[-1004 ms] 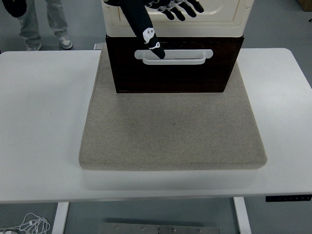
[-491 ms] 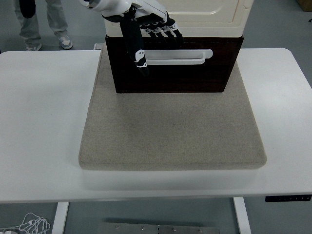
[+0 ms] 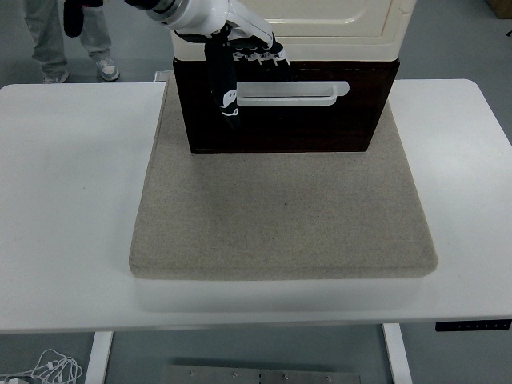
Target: Open the drawer under the combination cabinet
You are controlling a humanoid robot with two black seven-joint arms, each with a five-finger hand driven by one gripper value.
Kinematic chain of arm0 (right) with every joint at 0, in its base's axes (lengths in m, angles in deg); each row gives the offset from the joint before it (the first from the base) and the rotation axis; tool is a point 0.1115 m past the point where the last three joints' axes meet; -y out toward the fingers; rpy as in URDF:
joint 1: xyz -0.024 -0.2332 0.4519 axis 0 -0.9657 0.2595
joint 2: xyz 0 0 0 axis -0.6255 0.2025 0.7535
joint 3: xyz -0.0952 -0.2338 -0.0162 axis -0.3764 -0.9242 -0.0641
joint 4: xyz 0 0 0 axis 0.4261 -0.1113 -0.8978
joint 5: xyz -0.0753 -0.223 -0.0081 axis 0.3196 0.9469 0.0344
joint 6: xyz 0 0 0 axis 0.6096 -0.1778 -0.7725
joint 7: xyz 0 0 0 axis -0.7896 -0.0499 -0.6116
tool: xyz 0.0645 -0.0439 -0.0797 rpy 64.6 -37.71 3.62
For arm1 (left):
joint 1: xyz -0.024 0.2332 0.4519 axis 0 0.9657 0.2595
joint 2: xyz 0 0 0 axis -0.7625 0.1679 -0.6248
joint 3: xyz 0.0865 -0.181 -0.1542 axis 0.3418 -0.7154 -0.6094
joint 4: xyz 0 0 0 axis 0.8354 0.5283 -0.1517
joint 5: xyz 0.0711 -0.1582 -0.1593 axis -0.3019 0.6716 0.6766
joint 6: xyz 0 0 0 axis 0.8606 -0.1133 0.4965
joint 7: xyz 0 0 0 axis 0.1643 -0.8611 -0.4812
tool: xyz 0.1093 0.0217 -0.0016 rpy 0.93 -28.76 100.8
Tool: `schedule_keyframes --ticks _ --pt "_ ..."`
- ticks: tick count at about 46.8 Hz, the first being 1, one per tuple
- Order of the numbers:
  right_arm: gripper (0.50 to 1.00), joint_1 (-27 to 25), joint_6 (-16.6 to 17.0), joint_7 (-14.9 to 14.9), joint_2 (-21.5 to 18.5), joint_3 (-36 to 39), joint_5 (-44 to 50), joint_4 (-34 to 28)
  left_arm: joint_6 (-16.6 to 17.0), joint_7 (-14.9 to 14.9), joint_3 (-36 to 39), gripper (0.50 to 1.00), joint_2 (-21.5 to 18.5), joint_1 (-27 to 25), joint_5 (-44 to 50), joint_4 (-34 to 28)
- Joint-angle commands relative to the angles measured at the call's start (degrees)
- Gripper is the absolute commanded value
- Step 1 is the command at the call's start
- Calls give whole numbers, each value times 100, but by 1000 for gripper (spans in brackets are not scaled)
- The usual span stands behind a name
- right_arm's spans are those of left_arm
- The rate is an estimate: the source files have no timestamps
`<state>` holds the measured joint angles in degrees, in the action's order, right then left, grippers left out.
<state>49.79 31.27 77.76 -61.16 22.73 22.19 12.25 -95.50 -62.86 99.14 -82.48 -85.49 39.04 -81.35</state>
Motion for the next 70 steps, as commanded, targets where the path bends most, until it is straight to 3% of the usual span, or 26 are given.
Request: schedule_keyframes --ticks 1,11,27,39,70 --pt "926 -1 0 0 0 0 0 0 19 -129 -25 1000 46 83 39 80" --pt "926 -1 0 0 0 0 0 0 274 -226 -34 1000 205 329 170 300" --pt "926 -1 0 0 0 0 0 0 344 -288 -43 1000 319 390 258 291" --pt "926 -1 0 0 0 0 0 0 599 -376 -87 1000 416 522 434 291" --pt "926 -1 0 0 0 0 0 0 1171 -384 -245 1000 662 900 452 352"
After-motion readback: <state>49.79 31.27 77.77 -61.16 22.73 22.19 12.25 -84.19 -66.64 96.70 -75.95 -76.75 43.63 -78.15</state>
